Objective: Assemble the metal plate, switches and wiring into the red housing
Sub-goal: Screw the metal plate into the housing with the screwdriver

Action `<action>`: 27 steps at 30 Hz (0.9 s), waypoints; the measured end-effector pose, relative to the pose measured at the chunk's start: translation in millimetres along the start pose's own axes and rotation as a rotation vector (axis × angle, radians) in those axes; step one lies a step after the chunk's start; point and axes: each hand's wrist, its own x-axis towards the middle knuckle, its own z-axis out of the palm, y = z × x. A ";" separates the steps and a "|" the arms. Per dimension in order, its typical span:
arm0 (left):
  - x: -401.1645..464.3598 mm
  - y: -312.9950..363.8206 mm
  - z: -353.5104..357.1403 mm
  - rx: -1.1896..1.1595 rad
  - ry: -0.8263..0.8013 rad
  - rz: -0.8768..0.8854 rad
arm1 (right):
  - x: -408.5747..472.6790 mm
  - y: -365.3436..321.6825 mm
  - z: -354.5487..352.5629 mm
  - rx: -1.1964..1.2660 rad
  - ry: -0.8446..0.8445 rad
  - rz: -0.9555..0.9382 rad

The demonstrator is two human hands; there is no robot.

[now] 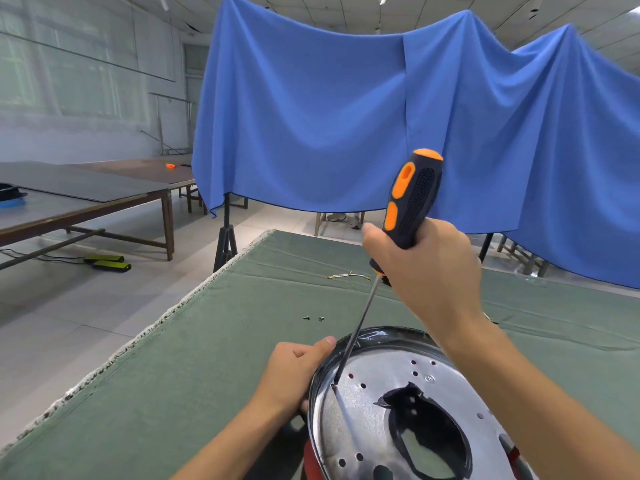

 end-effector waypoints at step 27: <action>-13.1 8.2 -7.2 -0.021 0.062 0.415 | 3.8 -9.3 9.6 0.515 -0.298 0.166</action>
